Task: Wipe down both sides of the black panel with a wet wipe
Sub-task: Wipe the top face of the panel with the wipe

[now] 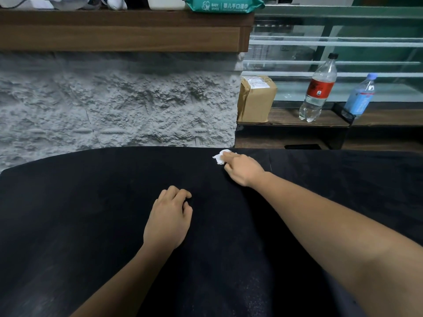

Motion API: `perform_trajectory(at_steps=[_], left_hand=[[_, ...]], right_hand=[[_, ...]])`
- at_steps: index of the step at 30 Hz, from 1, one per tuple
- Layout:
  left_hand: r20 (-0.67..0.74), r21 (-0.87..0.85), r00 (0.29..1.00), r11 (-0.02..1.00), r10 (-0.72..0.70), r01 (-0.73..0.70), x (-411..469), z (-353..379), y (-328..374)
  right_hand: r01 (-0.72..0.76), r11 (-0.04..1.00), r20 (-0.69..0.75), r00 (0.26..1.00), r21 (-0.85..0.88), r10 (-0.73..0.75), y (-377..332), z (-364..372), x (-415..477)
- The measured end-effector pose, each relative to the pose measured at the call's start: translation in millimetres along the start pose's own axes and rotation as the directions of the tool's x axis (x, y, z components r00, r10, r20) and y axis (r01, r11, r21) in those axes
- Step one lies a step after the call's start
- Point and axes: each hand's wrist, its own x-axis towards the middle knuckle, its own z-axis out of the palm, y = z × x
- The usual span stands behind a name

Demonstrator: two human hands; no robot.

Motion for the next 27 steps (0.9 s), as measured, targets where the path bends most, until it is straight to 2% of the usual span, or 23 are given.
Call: perform_trajectory(at_steps=[8,14,19,27], left_hand=[[-0.004,-0.015,1.000,1.000,0.000,-0.001,0.4,0.6,-0.3],[-0.010,-0.023,1.000,1.000,0.004,-0.004,0.4,0.2,-0.4],[-0.006,-0.021,1.000,1.000,0.005,-0.005,0.6,-1.0,-1.4],[0.000,-0.005,1.000,1.000,0.004,-0.004,1.0,-0.3,0.2]], right_hand=[[-0.154,0.988,-0.043,0.987,-0.003,0.154,38.2,-9.7,9.7],[-0.259,0.966,-0.098,0.961,0.022,0.260,37.0,-7.2,12.9],[-0.250,0.967,-0.113,0.960,0.049,0.255,22.5,0.5,8.7],[-0.122,0.992,-0.057,0.991,-0.020,0.120,9.8,2.4,-41.2]])
